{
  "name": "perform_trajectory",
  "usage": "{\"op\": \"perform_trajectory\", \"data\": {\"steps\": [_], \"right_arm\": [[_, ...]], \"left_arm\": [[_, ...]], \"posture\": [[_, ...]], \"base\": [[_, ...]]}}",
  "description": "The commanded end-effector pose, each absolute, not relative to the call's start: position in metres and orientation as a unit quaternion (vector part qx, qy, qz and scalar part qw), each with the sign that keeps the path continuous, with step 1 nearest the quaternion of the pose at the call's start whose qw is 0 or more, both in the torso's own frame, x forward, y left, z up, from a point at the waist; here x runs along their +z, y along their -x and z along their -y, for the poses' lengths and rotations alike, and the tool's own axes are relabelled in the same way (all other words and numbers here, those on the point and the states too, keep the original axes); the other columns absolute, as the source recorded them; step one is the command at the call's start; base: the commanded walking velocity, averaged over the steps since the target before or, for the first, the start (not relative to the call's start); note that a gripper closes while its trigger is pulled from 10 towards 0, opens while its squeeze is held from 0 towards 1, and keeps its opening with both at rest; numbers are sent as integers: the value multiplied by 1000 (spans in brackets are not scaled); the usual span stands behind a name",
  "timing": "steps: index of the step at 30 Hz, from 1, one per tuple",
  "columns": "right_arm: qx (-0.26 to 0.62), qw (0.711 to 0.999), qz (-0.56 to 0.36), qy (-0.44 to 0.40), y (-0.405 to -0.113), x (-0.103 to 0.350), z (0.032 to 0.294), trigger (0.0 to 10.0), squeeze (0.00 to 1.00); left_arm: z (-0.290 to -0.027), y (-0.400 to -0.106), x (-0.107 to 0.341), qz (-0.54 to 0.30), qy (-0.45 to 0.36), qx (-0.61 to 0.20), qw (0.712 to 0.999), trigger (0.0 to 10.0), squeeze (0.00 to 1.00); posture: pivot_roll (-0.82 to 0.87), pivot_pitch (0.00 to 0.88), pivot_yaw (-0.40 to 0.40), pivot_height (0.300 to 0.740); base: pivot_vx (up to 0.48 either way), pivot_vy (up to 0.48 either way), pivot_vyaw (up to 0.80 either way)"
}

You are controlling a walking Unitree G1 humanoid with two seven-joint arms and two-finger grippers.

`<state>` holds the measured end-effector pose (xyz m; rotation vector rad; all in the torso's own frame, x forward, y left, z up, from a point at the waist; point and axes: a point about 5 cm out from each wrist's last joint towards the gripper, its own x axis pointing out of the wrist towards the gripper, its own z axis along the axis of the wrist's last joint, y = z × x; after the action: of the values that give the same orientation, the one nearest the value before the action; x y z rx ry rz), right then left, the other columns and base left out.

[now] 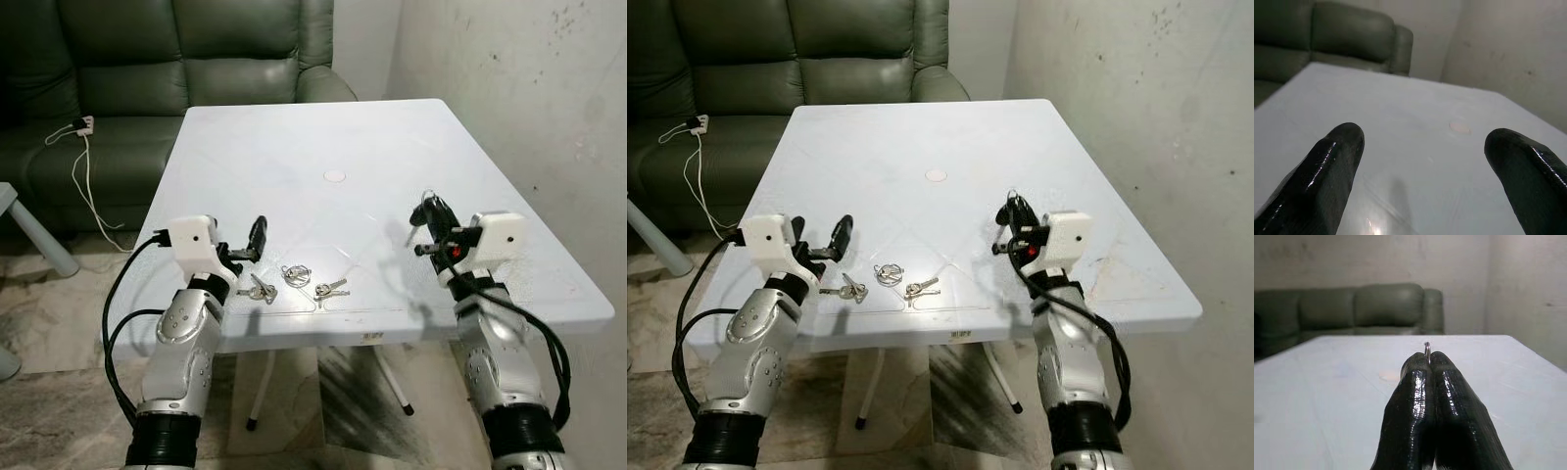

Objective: Hang keys on a hook

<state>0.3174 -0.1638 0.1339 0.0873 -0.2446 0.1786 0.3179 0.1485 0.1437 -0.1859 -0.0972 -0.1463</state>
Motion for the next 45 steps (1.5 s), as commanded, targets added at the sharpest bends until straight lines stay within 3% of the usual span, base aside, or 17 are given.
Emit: {"op": "perform_trajectory", "data": {"steps": [1,4,45], "right_arm": [[84,988,129,-20,-316,141,165,10000,0],[80,989,122,-7,-314,141,165,10000,0],[77,990,113,26,-314,148,155,10000,0]], "left_arm": [[-148,-320,148,60,86,-75,992,10000,0],[-150,-320,149,63,86,-74,992,10000,0],[-149,-328,150,81,66,-64,993,10000,0]], "posture": [[-59,0,-21,740],[-58,0,-20,740],[-61,0,-23,740]], "base": [[0,0,0],[0,0,0],[0,-12,-778]]}}
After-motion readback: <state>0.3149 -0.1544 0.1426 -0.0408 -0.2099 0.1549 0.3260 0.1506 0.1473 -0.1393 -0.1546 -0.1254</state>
